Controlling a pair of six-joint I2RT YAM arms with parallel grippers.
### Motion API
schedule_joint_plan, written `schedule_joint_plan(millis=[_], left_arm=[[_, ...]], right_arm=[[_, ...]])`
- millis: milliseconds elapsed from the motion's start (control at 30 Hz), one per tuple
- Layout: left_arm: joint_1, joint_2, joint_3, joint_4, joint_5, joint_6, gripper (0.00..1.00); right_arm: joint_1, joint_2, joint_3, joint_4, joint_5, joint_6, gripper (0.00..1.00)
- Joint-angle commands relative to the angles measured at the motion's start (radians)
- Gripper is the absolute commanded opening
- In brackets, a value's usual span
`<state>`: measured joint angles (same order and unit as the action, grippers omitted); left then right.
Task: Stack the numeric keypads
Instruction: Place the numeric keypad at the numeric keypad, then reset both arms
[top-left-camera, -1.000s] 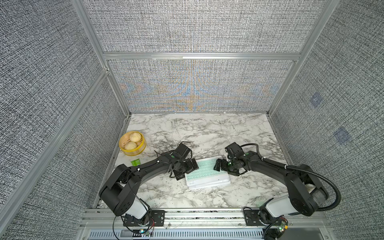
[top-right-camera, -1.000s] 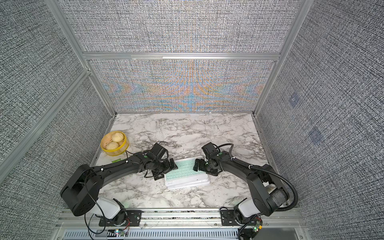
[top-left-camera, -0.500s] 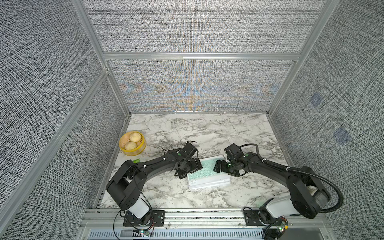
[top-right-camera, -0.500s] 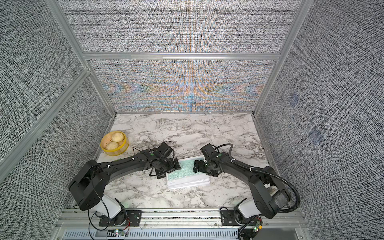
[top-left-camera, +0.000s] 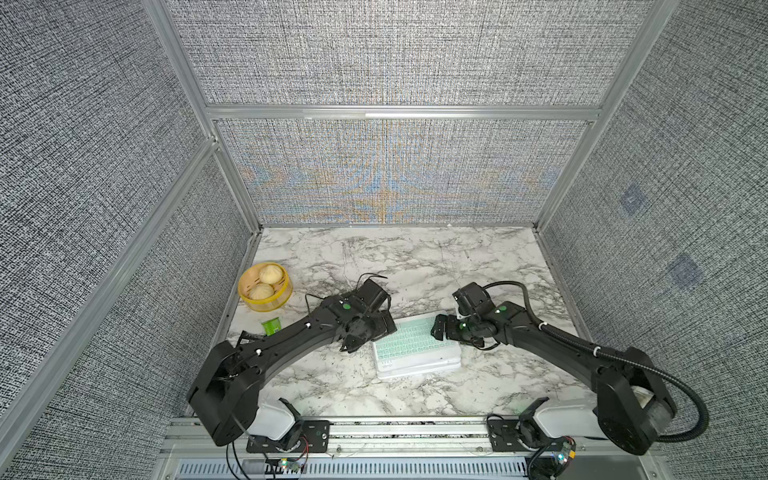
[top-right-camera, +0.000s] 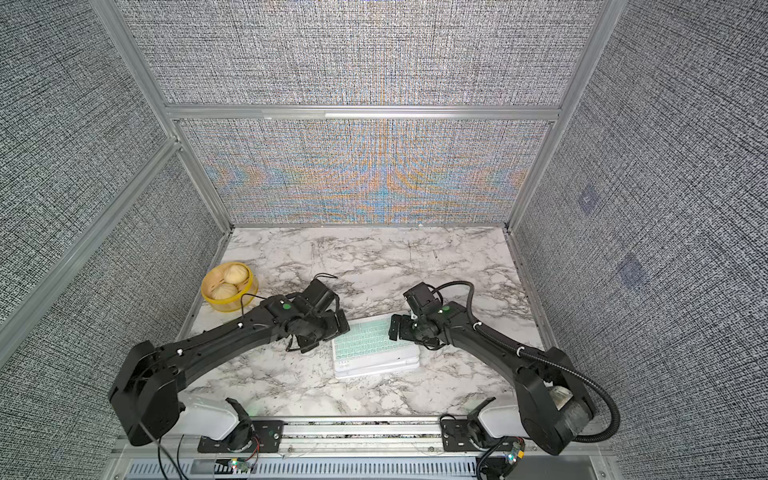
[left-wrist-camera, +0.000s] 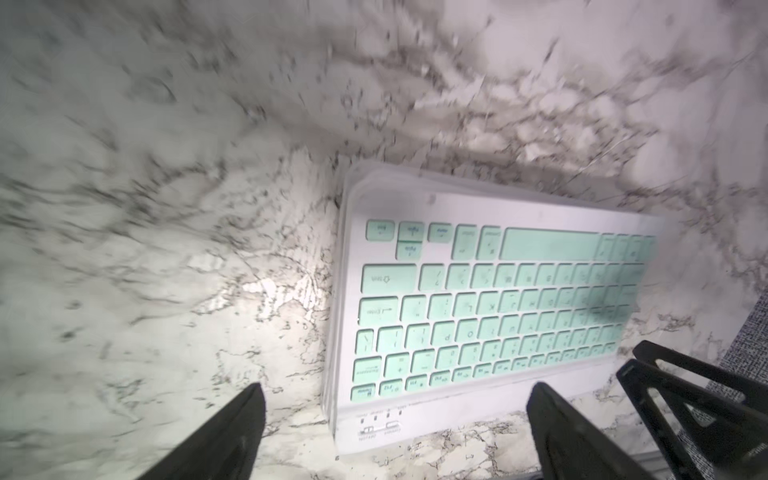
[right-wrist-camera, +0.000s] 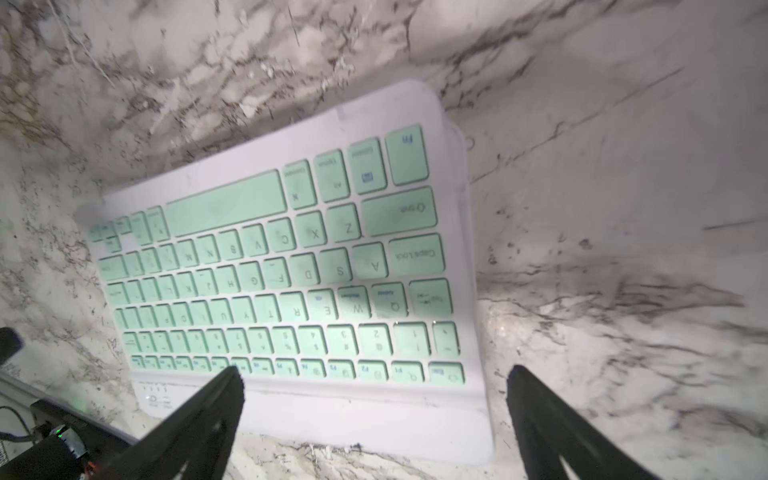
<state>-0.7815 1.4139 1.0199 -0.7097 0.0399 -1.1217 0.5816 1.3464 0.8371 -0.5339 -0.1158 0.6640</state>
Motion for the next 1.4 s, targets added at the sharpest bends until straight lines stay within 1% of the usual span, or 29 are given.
schedule_joint_plan(millis=[0, 67, 133, 233, 267, 333, 400, 433, 500, 600, 667, 767, 833, 900, 1033, 1067, 1100, 1233, 1367], left_arm=[[0.016, -0.046, 0.077, -0.162, -0.237, 0.116, 0.99], [0.034, -0.072, 0.132, -0.184, -0.347, 0.200, 0.99], [0.076, -0.086, 0.174, -0.182, -0.448, 0.288, 0.99], [0.200, -0.103, 0.190, -0.098, -0.577, 0.461, 0.99], [0.252, -0.108, 0.181, -0.041, -0.614, 0.544, 0.99], [0.331, -0.132, 0.125, 0.130, -0.667, 0.718, 0.99], [0.392, -0.172, -0.003, 0.395, -0.692, 0.915, 0.99], [0.416, -0.192, -0.067, 0.531, -0.694, 0.976, 0.99], [0.483, -0.223, -0.216, 0.786, -0.645, 1.067, 0.99], [0.548, -0.204, -0.379, 1.072, -0.626, 1.154, 0.99], [0.573, -0.159, -0.433, 1.164, -0.622, 1.161, 0.99], [0.595, -0.085, -0.466, 1.207, -0.590, 1.137, 0.99], [0.600, -0.033, -0.494, 1.287, -0.588, 1.154, 0.99], [0.612, 0.010, -0.509, 1.323, -0.591, 1.129, 0.99], [0.625, 0.081, -0.605, 1.556, -0.553, 1.143, 0.99], [0.631, 0.073, -0.613, 1.561, -0.545, 1.135, 0.99], [0.643, 0.055, -0.614, 1.530, -0.520, 1.112, 0.99], [0.726, 0.039, -0.664, 1.585, -0.377, 1.057, 0.99], [0.748, 0.057, -0.659, 1.581, -0.297, 1.057, 0.99]], right_arm=[[-0.009, -0.030, 0.051, -0.048, 0.135, -0.051, 0.99], [-0.018, -0.046, 0.088, -0.061, 0.216, -0.072, 0.99], [-0.031, -0.059, 0.122, -0.062, 0.304, -0.094, 0.99], [-0.060, -0.080, 0.150, -0.051, 0.442, -0.118, 0.99], [-0.073, -0.088, 0.150, -0.036, 0.484, -0.126, 0.99], [-0.100, -0.105, 0.150, 0.001, 0.548, -0.145, 0.99], [-0.135, -0.121, 0.147, 0.052, 0.601, -0.161, 0.99], [-0.152, -0.125, 0.143, 0.067, 0.616, -0.157, 0.99], [-0.200, -0.129, 0.133, 0.097, 0.637, -0.144, 0.99], [-0.245, -0.123, 0.117, 0.132, 0.672, -0.130, 0.99], [-0.252, -0.121, 0.085, 0.198, 0.716, -0.154, 0.99], [-0.259, -0.115, 0.052, 0.275, 0.763, -0.179, 0.99], [-0.261, -0.099, 0.042, 0.300, 0.786, -0.193, 0.99], [-0.262, -0.073, 0.049, 0.301, 0.797, -0.198, 0.99], [-0.262, -0.017, 0.065, 0.289, 0.792, -0.198, 0.99], [-0.261, -0.006, 0.067, 0.289, 0.782, -0.197, 0.99], [-0.261, 0.001, 0.066, 0.292, 0.768, -0.197, 0.99], [-0.260, 0.020, 0.024, 0.384, 0.750, -0.206, 0.99], [-0.250, 0.036, -0.022, 0.507, 0.717, -0.261, 0.99]])
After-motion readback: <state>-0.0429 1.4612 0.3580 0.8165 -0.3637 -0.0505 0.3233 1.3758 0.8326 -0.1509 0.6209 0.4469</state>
